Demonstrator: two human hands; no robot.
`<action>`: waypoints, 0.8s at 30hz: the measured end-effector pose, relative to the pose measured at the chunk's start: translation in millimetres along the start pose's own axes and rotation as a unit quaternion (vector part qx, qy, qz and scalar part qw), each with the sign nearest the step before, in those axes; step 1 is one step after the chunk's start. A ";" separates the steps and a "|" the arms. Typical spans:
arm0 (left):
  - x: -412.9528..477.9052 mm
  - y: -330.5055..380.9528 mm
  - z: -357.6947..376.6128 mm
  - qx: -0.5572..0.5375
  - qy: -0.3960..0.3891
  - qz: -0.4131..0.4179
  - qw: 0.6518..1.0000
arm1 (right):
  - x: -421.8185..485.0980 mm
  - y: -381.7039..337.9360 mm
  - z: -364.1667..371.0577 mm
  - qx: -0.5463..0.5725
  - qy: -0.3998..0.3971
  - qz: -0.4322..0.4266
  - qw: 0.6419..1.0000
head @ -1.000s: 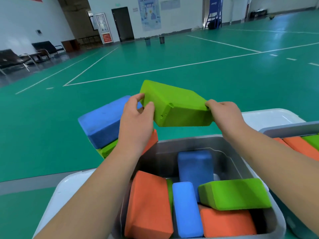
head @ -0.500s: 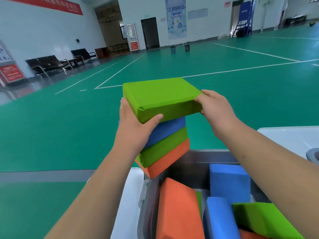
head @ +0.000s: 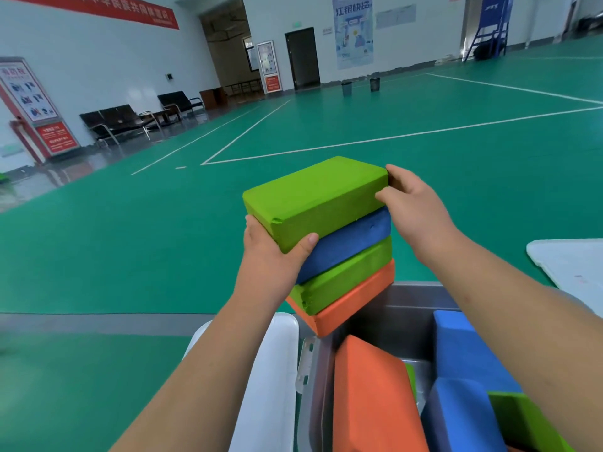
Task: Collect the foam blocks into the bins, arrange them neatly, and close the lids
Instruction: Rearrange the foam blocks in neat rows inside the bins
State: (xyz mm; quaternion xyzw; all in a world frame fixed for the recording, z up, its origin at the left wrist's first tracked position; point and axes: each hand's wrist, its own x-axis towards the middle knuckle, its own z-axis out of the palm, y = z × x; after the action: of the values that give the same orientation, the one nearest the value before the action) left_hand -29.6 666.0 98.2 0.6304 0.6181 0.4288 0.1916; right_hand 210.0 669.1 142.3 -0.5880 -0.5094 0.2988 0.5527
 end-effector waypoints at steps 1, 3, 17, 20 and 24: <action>-0.9 -0.9 -0.4 0.009 -0.002 0.001 1.000 | -0.6 3.4 0.1 -0.008 -0.003 -0.005 1.000; -3.5 -3.7 -2.0 0.023 -0.006 -0.002 1.000 | -5.5 7.4 1.2 -0.040 -0.008 -0.011 0.999; -75.6 19.5 6.2 0.287 -0.393 -0.166 0.858 | -59.4 73.7 -7.1 -0.226 -0.073 0.132 0.962; -95.4 13.3 37.2 0.292 -0.440 -0.155 0.835 | -76.2 98.1 -10.4 -0.268 -0.189 0.179 0.928; -122.8 1.6 73.1 0.392 -0.451 -0.068 0.799 | -91.6 120.2 -16.6 -0.380 -0.303 0.178 0.856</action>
State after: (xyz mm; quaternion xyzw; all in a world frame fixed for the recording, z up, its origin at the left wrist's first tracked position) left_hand 44.3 571.0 21.3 0.7298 0.6189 -0.1966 0.2140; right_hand 229.8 593.8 11.6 -0.7134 -0.6124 0.3380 0.0418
